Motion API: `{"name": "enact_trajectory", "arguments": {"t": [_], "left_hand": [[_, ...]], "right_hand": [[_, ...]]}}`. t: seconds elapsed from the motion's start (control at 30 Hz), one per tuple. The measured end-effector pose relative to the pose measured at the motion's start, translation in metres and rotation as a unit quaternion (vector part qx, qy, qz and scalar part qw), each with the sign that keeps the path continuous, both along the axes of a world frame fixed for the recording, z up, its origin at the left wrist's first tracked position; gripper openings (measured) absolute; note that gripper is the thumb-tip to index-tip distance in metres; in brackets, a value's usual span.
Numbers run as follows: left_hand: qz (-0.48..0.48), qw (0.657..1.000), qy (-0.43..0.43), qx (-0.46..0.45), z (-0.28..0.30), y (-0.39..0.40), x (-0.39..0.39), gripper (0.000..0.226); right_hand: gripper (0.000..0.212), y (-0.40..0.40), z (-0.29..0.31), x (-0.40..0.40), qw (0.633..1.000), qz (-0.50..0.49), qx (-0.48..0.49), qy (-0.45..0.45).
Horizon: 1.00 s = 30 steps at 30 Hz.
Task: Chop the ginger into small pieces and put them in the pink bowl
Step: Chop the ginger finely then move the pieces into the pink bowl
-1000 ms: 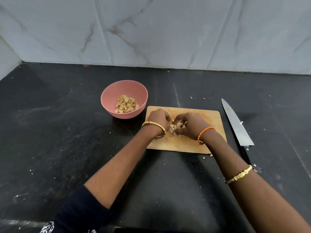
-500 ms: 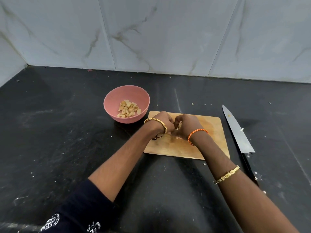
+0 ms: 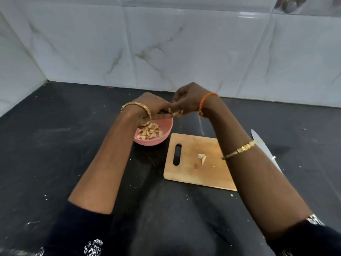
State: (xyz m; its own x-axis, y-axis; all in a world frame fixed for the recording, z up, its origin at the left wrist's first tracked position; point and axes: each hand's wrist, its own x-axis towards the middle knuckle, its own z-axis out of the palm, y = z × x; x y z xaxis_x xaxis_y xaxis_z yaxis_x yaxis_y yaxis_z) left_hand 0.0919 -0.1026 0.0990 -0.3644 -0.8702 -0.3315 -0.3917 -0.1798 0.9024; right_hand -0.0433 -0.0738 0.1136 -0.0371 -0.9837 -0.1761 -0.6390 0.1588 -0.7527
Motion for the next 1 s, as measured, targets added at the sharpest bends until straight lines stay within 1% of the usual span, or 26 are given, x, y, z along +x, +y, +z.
{"name": "enact_trajectory", "arguments": {"t": [0.1,0.17,0.2,0.23,0.3,0.33,0.4,0.47,0.5,0.53,0.57,0.6,0.63,0.67,0.73,0.77,0.8,0.83,0.87,0.9,0.93,1.0], "left_hand": [[0.061,0.995,-0.073,0.026,-0.007,-0.019,0.028,0.013],[0.066,0.986,-0.15,0.038,-0.019,-0.027,0.041,0.016],[0.056,0.98,-0.19,0.026,-0.028,-0.033,0.046,0.019],[0.049,0.974,-0.221,0.003,-0.035,-0.037,0.049,0.025],[0.071,0.962,-0.256,-0.059,-0.038,-0.041,0.053,0.031],[0.087,0.956,-0.263,-0.096,-0.036,-0.038,0.053,0.028],[0.123,0.944,-0.261,-0.162,-0.029,-0.033,0.052,0.022],[0.142,0.938,-0.247,-0.198,-0.03,-0.031,0.05,0.024],[0.137,0.937,-0.248,-0.204,-0.031,-0.031,0.048,0.029],[0.123,0.937,-0.259,-0.198,-0.034,-0.03,0.046,0.038],[0.103,0.938,-0.278,-0.178,-0.038,-0.029,0.044,0.048],[0.089,0.939,-0.287,-0.165,-0.041,-0.028,0.043,0.057],[0.092,0.94,-0.284,-0.168,-0.044,-0.026,0.043,0.061],[0.106,0.941,-0.267,-0.182,-0.046,-0.026,0.043,0.06],[0.133,0.944,-0.216,-0.212,-0.046,-0.022,0.043,0.054],[0.138,0.946,-0.195,-0.221,-0.044,-0.019,0.041,0.052],[0.138,0.947,-0.181,-0.228,-0.041,-0.015,0.039,0.052],[0.134,0.947,-0.177,-0.231,-0.04,-0.011,0.036,0.054],[0.127,0.947,-0.182,-0.232,-0.04,-0.006,0.032,0.054],[0.118,0.946,-0.189,-0.233,-0.039,-0.001,0.029,0.051],[0.107,0.947,-0.191,-0.237,-0.041,0.005,0.026,0.045],[0.075,0.952,-0.168,-0.244,-0.047,0.019,0.016,0.033]], "right_hand": [[0.009,-0.032,-0.008,0.037,0.997,0.051,0.045,0.027],[0.026,-0.05,-0.022,0.055,0.989,0.085,0.075,0.094],[0.033,-0.056,-0.029,0.062,0.985,0.09,0.084,0.124],[0.034,-0.062,-0.034,0.067,0.982,0.089,0.088,0.138],[0.031,-0.07,-0.037,0.072,0.981,0.079,0.069,0.166],[0.03,-0.07,-0.035,0.072,0.982,0.064,0.046,0.173],[0.02,-0.068,-0.032,0.072,0.987,0.032,-0.017,0.157],[0.007,-0.062,-0.034,0.072,0.989,-0.005,-0.081,0.126],[0.009,-0.062,-0.037,0.07,0.988,-0.008,-0.092,0.124],[0.007,-0.059,-0.041,0.069,0.988,0.016,-0.065,0.139],[0.013,-0.056,-0.047,0.067,0.985,0.054,-0.005,0.163],[0.025,-0.055,-0.052,0.063,0.979,0.08,0.057,0.178],[0.029,-0.053,-0.056,0.058,0.979,0.085,0.084,0.164],[0.026,-0.053,-0.056,0.053,0.986,0.071,0.078,0.126],[0.014,-0.05,-0.053,0.049,0.999,0.015,-0.001,0.045],[0.011,-0.049,-0.052,0.047,0.999,-0.007,-0.036,0.025],[0.013,-0.049,-0.05,0.046,0.999,-0.009,-0.047,0.012],[0.016,-0.048,-0.049,0.045,0.999,0.006,-0.031,0.006],[0.017,-0.045,-0.048,0.043,0.999,0.033,0.008,0.012],[0.018,-0.04,-0.047,0.04,0.997,0.056,0.044,0.016],[0.019,-0.036,-0.047,0.033,0.997,0.054,0.049,0.012],[0.02,-0.021,-0.046,0.011,0.999,-0.025,-0.006,-0.033]]}}
